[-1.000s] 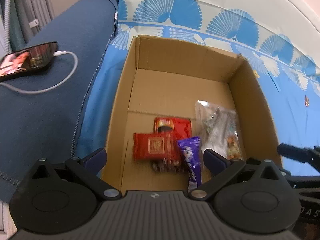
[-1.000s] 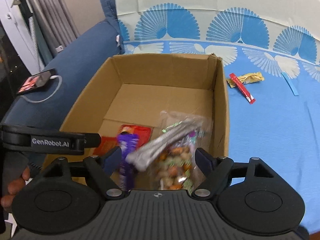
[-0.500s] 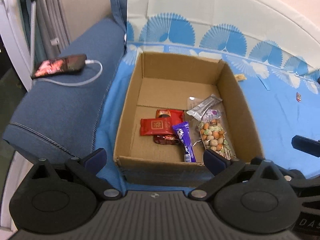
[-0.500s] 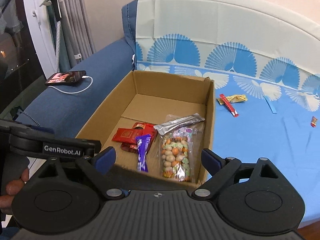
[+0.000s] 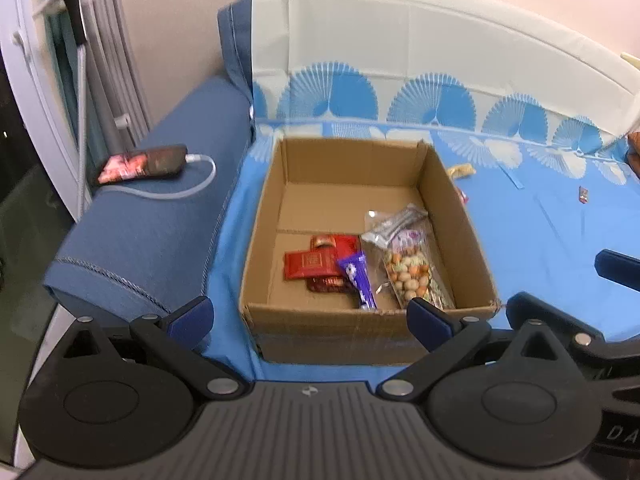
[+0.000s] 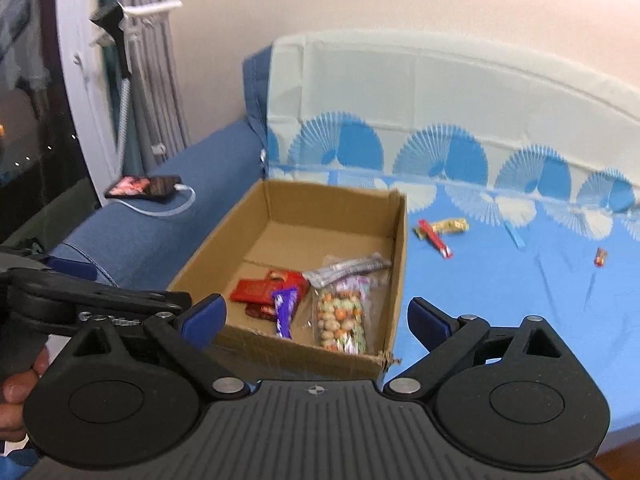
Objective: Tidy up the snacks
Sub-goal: 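Lift both open tools away from the box, then grasp the red-gold candy with the right tool while the left tool grasps the yellow wrapper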
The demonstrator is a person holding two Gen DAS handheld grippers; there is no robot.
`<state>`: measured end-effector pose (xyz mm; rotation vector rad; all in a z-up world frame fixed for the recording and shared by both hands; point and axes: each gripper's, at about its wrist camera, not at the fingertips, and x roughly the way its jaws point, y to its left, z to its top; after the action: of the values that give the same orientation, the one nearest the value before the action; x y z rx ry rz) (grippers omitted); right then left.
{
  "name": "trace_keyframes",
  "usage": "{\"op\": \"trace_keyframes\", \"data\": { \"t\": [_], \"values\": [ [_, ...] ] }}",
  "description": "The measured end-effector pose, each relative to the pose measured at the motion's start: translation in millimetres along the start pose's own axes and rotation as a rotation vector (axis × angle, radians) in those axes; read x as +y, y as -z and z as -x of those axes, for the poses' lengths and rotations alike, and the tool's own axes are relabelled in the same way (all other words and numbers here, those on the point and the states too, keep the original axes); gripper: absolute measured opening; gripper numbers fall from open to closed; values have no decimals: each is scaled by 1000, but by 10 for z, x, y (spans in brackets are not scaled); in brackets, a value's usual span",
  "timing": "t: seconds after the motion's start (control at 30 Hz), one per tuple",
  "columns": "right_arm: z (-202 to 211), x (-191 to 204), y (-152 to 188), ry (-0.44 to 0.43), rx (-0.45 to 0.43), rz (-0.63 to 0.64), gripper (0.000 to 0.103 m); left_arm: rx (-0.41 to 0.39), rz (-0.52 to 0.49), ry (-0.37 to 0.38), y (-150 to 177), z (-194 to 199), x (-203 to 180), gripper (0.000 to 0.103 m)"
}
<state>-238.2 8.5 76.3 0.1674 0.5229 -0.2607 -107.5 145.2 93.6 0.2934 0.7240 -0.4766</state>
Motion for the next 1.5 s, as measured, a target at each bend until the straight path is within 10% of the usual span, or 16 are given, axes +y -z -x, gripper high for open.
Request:
{"op": "trace_keyframes", "data": {
  "t": [0.8, 1.17, 1.5],
  "values": [
    [325, -463, 87, 24, -111, -134, 101, -32, -122, 30, -222, 167, -473, 103],
    [-105, -1983, 24, 276, -102, -287, 101, 52, -253, 142, -1174, -640, -1485, 103],
    [-1177, -4022, -114, 525, -43, -510, 102, 204, -328, 222, -2165, -2480, -2609, 103]
  ]
}}
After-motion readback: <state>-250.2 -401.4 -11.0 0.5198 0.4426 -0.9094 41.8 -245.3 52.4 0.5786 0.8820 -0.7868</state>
